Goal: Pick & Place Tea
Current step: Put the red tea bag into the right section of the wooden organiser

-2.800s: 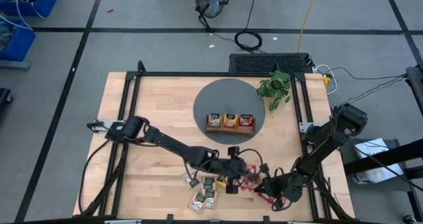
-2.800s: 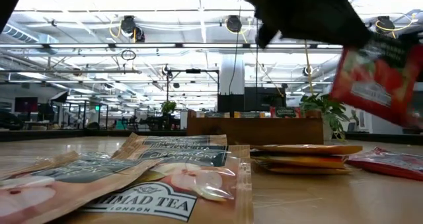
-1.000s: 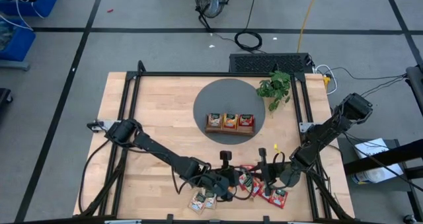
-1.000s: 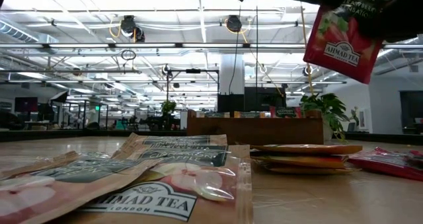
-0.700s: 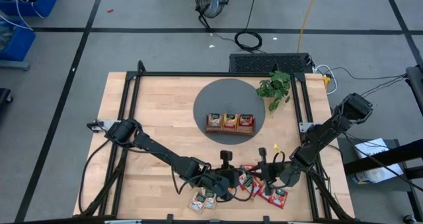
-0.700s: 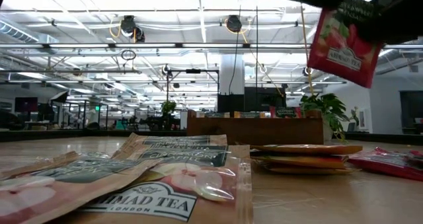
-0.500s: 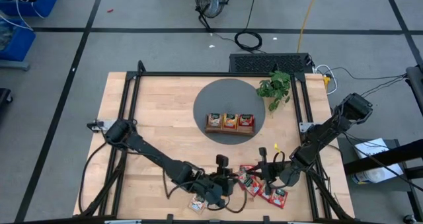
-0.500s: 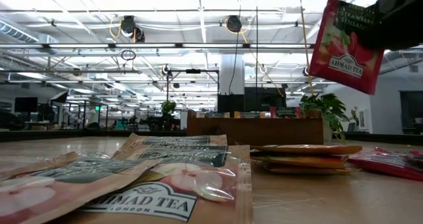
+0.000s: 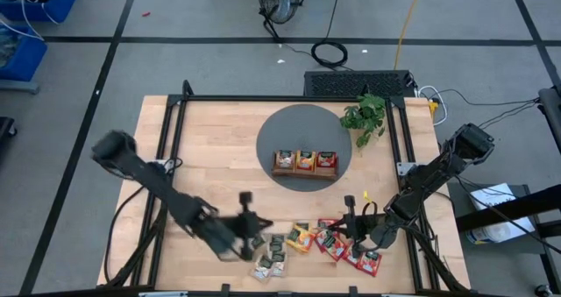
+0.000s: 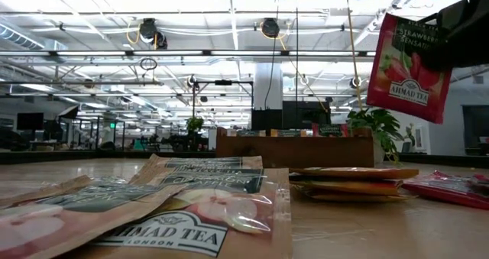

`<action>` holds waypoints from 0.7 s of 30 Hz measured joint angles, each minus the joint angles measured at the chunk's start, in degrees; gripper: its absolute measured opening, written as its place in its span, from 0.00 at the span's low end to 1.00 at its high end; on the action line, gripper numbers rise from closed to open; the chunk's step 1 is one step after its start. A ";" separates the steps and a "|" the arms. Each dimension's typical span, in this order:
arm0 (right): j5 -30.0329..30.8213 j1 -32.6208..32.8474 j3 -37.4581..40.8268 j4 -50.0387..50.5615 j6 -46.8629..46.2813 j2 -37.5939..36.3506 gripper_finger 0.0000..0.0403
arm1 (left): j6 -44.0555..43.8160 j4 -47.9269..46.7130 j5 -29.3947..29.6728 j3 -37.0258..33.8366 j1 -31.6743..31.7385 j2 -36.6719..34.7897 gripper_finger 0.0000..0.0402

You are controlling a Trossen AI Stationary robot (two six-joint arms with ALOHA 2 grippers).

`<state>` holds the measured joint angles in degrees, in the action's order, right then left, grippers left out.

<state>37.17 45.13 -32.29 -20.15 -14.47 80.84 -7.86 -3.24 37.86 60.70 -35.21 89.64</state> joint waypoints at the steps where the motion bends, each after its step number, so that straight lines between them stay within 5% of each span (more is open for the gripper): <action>1: 0.00 -0.07 0.00 -0.03 0.02 0.00 0.00 | 0.44 5.11 -0.81 -5.43 0.61 -2.62 0.02; 5: 0.22 -0.50 0.00 0.07 0.47 -0.02 0.00 | 1.32 29.51 -3.97 -21.99 3.20 -6.75 0.01; 9: 0.70 -1.04 -0.02 1.18 1.91 -0.02 0.00 | 3.44 45.22 -5.07 -31.34 4.32 -6.33 0.02; 21: 0.04 -7.65 0.01 7.59 1.28 -1.88 0.00 | 1.42 51.13 -7.01 -36.63 7.78 -6.09 0.07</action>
<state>37.21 37.48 -32.28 -12.56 -13.19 78.96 -6.44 47.90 30.85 24.08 -27.44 83.55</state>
